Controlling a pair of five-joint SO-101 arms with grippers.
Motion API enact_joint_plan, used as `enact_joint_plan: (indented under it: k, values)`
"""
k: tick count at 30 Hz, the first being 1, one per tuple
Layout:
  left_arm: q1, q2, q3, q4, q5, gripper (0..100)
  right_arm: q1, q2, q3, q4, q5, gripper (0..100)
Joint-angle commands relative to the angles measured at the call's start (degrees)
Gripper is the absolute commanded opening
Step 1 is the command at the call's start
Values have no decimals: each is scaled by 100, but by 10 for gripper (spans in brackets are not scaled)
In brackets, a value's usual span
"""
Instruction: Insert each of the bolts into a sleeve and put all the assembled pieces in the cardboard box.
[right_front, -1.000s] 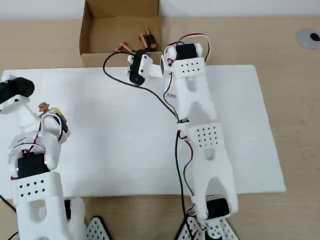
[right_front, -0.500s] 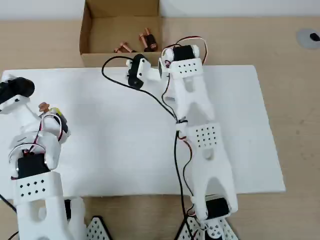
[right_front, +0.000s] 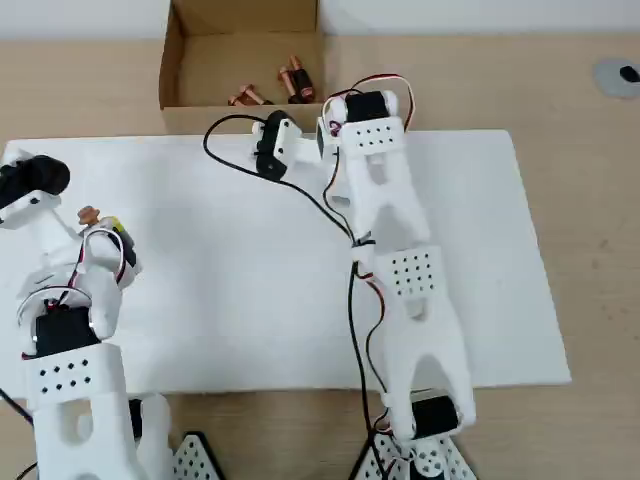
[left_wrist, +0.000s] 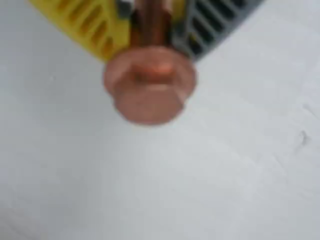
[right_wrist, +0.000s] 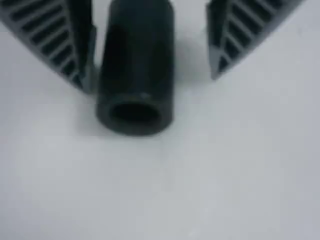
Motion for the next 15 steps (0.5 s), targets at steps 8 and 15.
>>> enact_joint_plan:
  k: [8, 15]
  values:
    - [44, -171, -202, 0, -62, 7, -66, -57, 22, 79, 53, 10]
    - [44, -171, -202, 0, -62, 7, -66, -101, -233, 79, -158, 10]
